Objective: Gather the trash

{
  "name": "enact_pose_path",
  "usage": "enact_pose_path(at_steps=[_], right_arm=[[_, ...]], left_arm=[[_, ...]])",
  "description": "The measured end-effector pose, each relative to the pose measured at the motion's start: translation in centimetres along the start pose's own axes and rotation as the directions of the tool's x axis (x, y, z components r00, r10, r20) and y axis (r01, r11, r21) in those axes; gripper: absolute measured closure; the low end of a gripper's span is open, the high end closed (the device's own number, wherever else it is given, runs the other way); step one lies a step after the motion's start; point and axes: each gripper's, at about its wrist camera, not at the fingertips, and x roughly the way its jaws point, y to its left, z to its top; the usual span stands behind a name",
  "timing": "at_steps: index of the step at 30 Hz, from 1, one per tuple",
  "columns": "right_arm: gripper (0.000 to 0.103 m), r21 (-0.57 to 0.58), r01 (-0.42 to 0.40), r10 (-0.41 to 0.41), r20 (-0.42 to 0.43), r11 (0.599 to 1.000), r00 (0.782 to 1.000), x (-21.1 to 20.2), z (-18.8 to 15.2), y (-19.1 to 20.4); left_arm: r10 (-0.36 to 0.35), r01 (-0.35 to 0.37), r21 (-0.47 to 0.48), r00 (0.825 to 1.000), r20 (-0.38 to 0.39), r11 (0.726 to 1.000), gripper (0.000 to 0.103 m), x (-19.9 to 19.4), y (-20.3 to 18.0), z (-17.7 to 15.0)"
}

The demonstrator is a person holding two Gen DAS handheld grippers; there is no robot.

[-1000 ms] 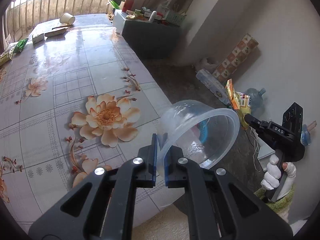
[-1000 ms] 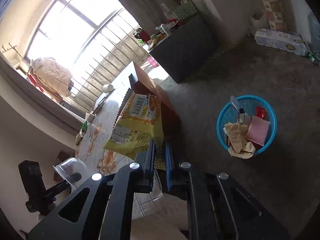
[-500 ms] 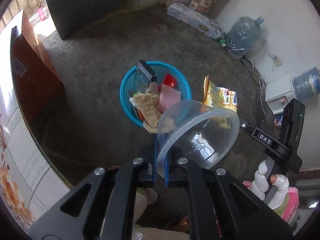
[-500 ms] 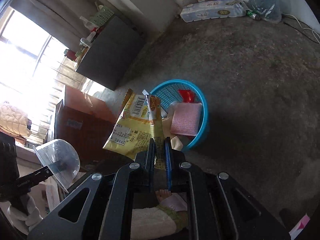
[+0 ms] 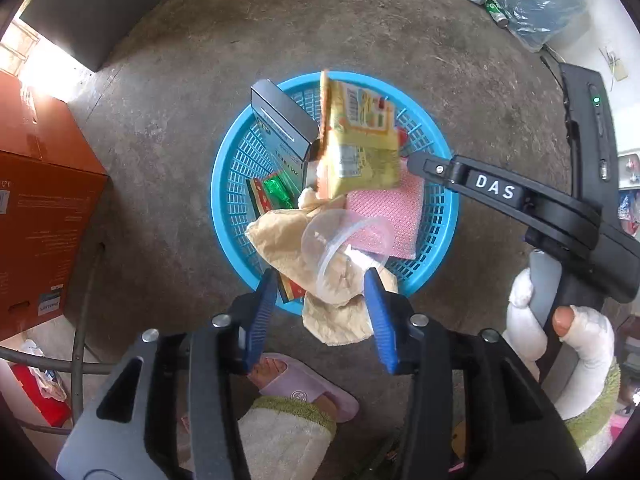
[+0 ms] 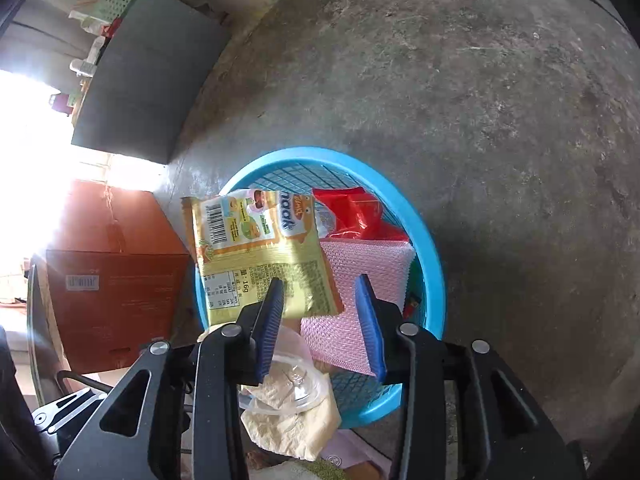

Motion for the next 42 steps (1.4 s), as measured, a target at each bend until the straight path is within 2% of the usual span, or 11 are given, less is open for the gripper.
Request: enact_pose_path(at_steps=[9,12,15,18,23,26,29,34,37,39,42], right_arm=[[0.063,-0.013,-0.013,0.014,0.091,1.000,0.996,-5.4,-2.8,-1.6],[0.063,-0.073,-0.029,0.039,0.148,0.997,0.988,-9.6,-4.9,-1.1],[0.063,-0.165,-0.058,0.098,0.242,0.985,0.965,-15.4,-8.1,0.4],[0.059,-0.315,-0.061,0.185,0.381,0.947,0.906,-22.8,-13.0,3.2],[0.006,-0.554,0.053,0.348,0.591,0.830,0.728,-33.8,-23.8,8.5],[0.006,-0.611,0.106,0.405,0.635,0.785,0.658,-36.6,-29.1,10.6],[0.006,-0.648,0.127,0.413,0.611,0.751,0.675,-36.8,-32.6,12.7],[0.006,-0.725,0.209,0.403,0.571,0.657,0.715,-35.9,-37.0,16.4],[0.006,-0.744,0.273,0.360,0.568,0.610,0.740,-34.9,-39.2,18.0],[0.006,-0.746,0.290,0.318,0.555,0.600,0.769,-34.1,-40.1,18.5],[0.006,-0.743,0.267,0.276,0.519,0.614,0.809,-33.1,-40.9,18.6]], left_arm=[[-0.102,0.111,-0.054,0.982,0.157,0.992,0.055,-7.0,1.4,-0.5],[-0.134,0.146,-0.024,0.953,0.272,0.989,0.053,-12.9,2.1,-3.1],[-0.143,0.154,0.008,0.897,0.418,0.988,0.045,-19.7,2.8,-7.5],[-0.121,0.127,0.029,0.821,0.558,0.992,0.029,-25.7,3.4,-13.4],[0.002,0.066,-0.065,0.685,0.728,0.996,0.009,-32.5,4.2,-24.6],[0.108,0.096,-0.214,0.626,0.772,0.972,0.009,-34.0,5.3,-30.8],[0.149,0.156,-0.302,0.610,0.779,0.941,0.009,-34.1,6.1,-35.9],[0.198,0.187,-0.416,0.662,0.723,0.890,0.009,-32.1,7.3,-41.6],[0.334,0.118,-0.522,0.646,0.687,0.845,0.009,-30.9,8.0,-44.2],[0.392,0.076,-0.557,0.631,0.669,0.827,0.009,-30.6,8.6,-45.7],[0.356,0.126,-0.560,0.654,0.668,0.819,0.009,-30.1,9.6,-46.9]])
